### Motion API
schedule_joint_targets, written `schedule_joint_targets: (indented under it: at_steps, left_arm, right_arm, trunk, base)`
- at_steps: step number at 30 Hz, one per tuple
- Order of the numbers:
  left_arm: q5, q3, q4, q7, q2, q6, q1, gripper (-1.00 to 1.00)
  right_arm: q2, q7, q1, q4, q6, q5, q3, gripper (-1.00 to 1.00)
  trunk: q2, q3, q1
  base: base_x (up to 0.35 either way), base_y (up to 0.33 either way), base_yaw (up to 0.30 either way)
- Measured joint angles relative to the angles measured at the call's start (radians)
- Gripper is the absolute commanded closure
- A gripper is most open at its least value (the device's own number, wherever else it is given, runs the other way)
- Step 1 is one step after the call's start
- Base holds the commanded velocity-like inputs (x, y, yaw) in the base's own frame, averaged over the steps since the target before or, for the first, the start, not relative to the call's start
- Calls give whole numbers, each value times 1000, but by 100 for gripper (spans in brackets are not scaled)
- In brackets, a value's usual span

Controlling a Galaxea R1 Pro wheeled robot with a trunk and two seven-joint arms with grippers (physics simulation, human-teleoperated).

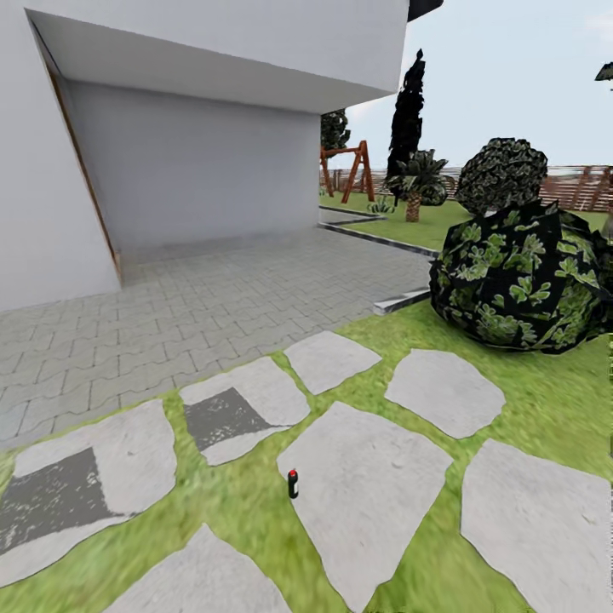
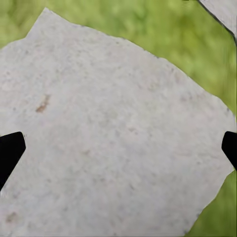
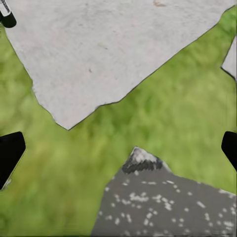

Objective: Pick up the pesticide atomizer in the garden and spray insectifuge to fully cover both potted plants in the garden.

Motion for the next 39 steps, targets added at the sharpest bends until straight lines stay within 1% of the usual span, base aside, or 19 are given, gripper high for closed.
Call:
schedule_joint_targets:
  at_steps: [20, 25, 29, 32, 35, 37, 38, 39]
  left_arm:
    - [-1, 0, -1, 0, 0, -1, 1, -100]
    - [-1, 3, -6, 3, 0, 0, 0, -100]
    - [2, 8, -12, 6, 3, 2, -12, -100]
    - [1, 9, -6, 8, 12, 10, -58, -100]
    - [3, 10, -3, 13, 25, 17, -122, -100]
    - [5, 10, -2, 15, 30, 19, -151, -100]
    - [8, 10, -1, 17, 33, 22, -193, -100]
    - [9, 10, -1, 17, 33, 23, -221, -100]
  right_arm:
    - [1, 0, 0, 0, 0, 0, 0, -100]
    - [1, 1, 0, 0, 0, 0, 0, -100]
    - [1, -2, 0, 1, 0, 0, -2, -100]
    - [0, -3, 0, -2, 0, 0, -3, -100]
    - [-1, -3, -1, -13, 0, -1, -3, -100]
    - [-2, -2, -5, -22, 1, -1, -3, -100]
    - [-4, 0, -21, -51, 2, -1, -3, -100]
    - [-5, 1, -36, -73, 3, 0, -3, -100]
  trunk:
    - [0, 0, 0]
    - [0, 0, 0]
    - [0, 0, 0]
    - [0, 0, 0]
    - [0, 0, 0]
    - [0, 0, 0]
    - [0, 0, 0]
    - [0, 0, 0]
  base:
    - [0, 293, -217]
    - [0, 137, -197]
    - [0, 22, -52]
    - [0, 5, -11]
    - [0, 2, -4]
    - [0, 1, -2]
    - [0, 0, 0]
    - [0, 0, 0]
